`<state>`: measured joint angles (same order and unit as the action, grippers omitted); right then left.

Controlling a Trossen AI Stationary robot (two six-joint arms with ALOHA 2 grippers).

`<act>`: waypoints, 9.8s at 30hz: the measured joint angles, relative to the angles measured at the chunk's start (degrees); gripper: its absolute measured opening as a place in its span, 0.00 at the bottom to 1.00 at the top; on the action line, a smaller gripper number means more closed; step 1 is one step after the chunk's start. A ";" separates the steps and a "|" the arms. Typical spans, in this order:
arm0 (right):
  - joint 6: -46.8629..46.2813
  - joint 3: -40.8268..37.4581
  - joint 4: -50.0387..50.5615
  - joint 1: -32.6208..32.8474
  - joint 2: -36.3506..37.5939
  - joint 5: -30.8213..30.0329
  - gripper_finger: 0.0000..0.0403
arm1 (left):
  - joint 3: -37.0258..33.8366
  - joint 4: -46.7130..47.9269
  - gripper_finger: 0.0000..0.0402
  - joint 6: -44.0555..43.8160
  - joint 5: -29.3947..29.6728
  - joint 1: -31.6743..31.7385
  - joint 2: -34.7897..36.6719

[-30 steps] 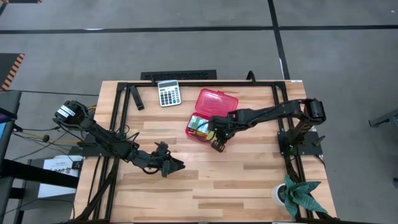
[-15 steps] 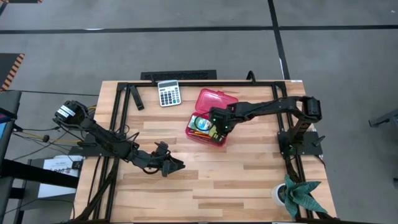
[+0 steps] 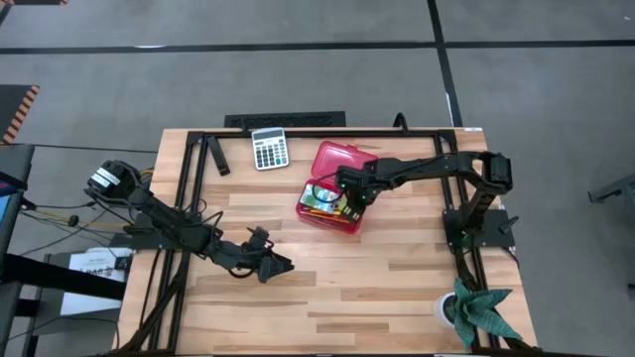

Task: Pack school essentials
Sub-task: Put the sticky note into the supply box, then put the eraser into the supply box

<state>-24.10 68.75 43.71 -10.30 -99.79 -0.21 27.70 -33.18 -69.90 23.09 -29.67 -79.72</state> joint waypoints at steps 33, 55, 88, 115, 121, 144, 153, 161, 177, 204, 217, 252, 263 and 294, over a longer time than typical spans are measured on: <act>6.62 8.85 11.51 7.61 -0.77 -19.38 0.01 | 0.00 0.84 0.51 -0.24 0.19 0.02 0.00; 7.53 8.70 12.34 10.41 -7.42 -23.97 0.05 | 0.00 1.78 0.51 -1.28 0.24 0.02 0.00; 5.78 16.28 10.62 16.48 -7.32 -3.05 0.48 | 0.00 8.76 0.49 4.73 -9.94 -0.11 -0.02; -1.73 17.77 11.28 27.56 -7.32 -2.71 0.45 | 1.18 40.87 0.68 30.46 -0.92 -5.62 -2.74; -2.50 17.77 11.17 27.53 -7.32 -2.73 0.45 | 1.46 37.42 0.63 31.48 0.50 -5.68 -8.68; -6.73 17.74 8.92 29.27 -6.74 -2.79 0.42 | 4.99 40.77 0.08 22.86 -1.71 -4.50 -7.57; -15.70 17.77 9.66 33.62 0.35 -9.71 0.42 | 11.97 44.45 0.07 25.89 -0.03 -3.24 -6.79; -10.43 17.75 2.86 38.81 3.08 -21.31 0.44 | 19.68 38.82 0.08 31.59 -3.01 -0.16 -6.69; 23.18 18.00 -9.86 43.69 3.13 -23.64 0.51 | 34.22 35.99 0.10 42.13 -18.90 6.51 -6.49; 35.76 18.16 -12.64 41.65 3.06 -26.98 0.39 | 34.53 27.45 0.11 39.17 -25.77 9.86 -6.49; 34.64 18.16 -13.37 41.65 3.04 -26.91 0.15 | 34.53 25.89 0.11 37.80 -25.81 9.84 -6.60; 33.59 18.21 -14.33 42.46 3.04 -29.05 0.22 | 34.53 26.82 0.11 32.96 -25.31 9.79 -6.67; 32.84 18.21 -13.80 42.61 3.08 -29.75 0.03 | 34.49 26.78 0.11 32.28 -24.49 9.90 -6.67; 3.47 18.16 23.89 28.50 -4.95 -35.77 0.00 | 34.53 49.41 0.63 28.63 -17.73 10.27 -2.67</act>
<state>-20.62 86.91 67.59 18.20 -104.74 -35.97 62.24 16.23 -41.27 5.37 -19.40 -82.39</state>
